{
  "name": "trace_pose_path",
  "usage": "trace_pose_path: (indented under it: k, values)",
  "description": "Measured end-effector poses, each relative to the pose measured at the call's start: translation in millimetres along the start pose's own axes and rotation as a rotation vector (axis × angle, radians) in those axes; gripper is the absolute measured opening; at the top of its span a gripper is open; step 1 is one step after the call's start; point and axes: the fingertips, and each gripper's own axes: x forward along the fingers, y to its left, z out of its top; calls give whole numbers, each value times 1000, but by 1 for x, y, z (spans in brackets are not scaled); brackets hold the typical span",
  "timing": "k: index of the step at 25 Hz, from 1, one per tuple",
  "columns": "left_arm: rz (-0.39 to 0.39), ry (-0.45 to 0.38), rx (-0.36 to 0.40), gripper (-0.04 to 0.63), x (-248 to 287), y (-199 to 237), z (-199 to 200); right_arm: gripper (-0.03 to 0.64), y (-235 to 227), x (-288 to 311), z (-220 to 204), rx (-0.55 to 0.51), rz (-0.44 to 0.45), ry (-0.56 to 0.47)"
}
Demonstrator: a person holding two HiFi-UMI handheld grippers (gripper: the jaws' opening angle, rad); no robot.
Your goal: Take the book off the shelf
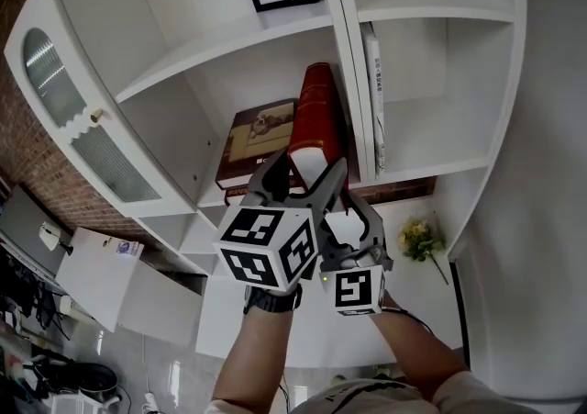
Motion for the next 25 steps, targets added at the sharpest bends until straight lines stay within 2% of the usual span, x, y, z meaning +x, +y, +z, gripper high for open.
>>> trace_pose_path:
  k: [5,13,20,22,24,25]
  values:
    - [-39,-2,-61,324,-13,2,2,255,9,-15,2,-57,-23,-21]
    - [-46,7,-54,313,-43,1,-7,255,28,-28,1,-135,-21,-31]
    - [-61,-45,-32,299,-63,3,-15,255,38,-42,-9,-121,37,1]
    - [-59,-61,-32,298,-66,3,-17,255,38,-48,-10,-120,78,-3]
    - [-60,-75,-32,295,-69,3,-19,255,38,-58,-5,-55,133,-48]
    - [-62,-83,-32,295,-71,4,-20,255,37,-64,-1,22,154,-81]
